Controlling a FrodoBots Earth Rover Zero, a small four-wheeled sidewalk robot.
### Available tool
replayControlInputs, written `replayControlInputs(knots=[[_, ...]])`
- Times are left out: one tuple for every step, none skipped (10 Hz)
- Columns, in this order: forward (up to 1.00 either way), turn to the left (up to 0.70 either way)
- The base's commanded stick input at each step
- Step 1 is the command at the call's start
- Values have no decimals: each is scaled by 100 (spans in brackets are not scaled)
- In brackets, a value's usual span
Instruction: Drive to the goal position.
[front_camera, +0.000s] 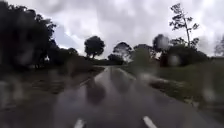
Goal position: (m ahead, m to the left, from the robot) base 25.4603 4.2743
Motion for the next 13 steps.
replayControlInputs(knots=[[70, 0], [70, 0], [70, 0], [70, 0], [70, 0], [70, 0], [70, 0], [70, 0], [70, 0], [70, 0], [70, 0], [70, 0], [70, 0]])
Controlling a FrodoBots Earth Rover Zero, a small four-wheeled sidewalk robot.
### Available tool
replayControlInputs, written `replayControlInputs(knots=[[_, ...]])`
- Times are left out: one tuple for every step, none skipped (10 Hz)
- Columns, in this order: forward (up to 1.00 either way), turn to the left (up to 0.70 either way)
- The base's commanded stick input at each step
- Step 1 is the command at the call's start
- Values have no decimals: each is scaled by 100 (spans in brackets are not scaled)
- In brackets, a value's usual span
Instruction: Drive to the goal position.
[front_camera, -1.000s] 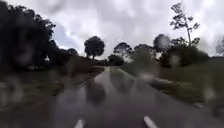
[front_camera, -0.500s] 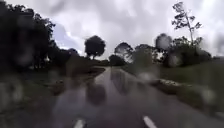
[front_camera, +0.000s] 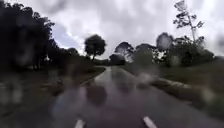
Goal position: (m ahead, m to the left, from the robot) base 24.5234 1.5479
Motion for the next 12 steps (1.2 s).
replayControlInputs(knots=[[70, 0], [70, 0], [70, 0], [70, 0], [70, -8], [70, -23], [70, -22], [70, -9], [70, 0], [70, 0], [70, 0], [70, 0]])
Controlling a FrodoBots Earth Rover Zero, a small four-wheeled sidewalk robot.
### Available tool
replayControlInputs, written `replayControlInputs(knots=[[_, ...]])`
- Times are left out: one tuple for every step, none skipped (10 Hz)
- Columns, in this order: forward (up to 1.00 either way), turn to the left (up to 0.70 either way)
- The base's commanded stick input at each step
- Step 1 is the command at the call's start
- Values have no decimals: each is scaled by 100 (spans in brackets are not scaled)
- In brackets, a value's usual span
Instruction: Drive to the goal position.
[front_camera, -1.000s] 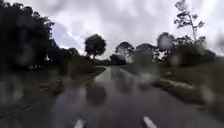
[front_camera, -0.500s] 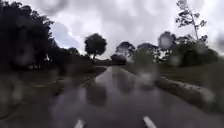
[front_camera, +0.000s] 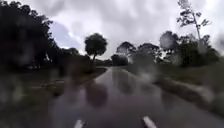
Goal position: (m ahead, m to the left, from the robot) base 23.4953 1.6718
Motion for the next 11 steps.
replayControlInputs(knots=[[70, 0], [70, 0], [70, 0], [70, 0], [70, 0], [70, 0], [70, 0], [70, 0], [70, 0], [70, 0], [70, 0]])
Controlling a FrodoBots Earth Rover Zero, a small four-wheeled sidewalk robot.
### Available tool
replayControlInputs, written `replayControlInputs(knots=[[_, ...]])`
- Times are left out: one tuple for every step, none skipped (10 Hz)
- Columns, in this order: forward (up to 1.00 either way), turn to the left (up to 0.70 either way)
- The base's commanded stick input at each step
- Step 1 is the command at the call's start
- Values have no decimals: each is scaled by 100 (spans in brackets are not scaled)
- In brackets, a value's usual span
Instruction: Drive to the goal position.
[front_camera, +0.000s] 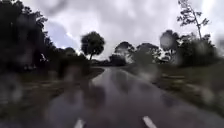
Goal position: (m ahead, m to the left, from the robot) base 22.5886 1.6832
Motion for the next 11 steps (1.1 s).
replayControlInputs(knots=[[70, 0], [70, 0], [70, 0], [70, 0], [70, -14], [70, -25], [70, -27], [70, -21], [70, 0], [70, 0], [70, 0]])
